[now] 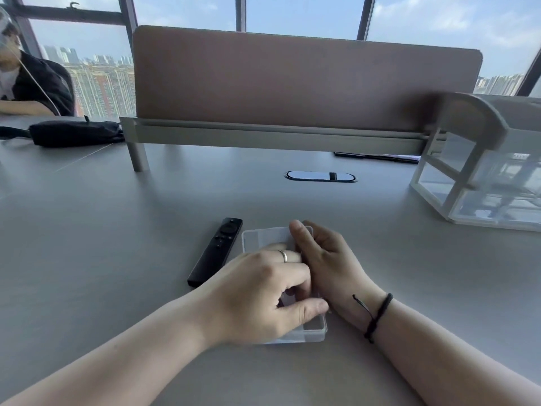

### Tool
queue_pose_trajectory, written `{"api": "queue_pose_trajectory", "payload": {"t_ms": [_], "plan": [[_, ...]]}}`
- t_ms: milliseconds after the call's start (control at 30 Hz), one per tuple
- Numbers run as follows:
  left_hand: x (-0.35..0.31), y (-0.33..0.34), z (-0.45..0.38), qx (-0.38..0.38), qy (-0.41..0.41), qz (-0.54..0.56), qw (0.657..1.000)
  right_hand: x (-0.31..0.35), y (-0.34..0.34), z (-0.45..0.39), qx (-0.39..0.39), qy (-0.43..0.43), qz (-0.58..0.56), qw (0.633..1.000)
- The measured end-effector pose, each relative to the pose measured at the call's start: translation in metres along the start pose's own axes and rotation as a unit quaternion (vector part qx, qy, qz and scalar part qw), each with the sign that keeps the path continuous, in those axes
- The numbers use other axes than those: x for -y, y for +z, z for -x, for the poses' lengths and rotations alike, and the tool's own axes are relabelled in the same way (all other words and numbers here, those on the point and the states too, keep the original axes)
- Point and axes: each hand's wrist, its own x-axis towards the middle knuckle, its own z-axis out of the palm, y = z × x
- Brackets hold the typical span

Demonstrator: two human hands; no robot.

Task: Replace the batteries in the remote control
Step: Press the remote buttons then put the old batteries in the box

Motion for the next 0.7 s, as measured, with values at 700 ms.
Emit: {"api": "queue_pose_trajectory", "payload": {"t_ms": [700], "plan": [[0.022, 0.016, 0.002, -0.068, -0.203, 0.113, 0.97, -0.002, -0.029, -0.019, -0.063, 0.109, -0.114, 0.985]]}}
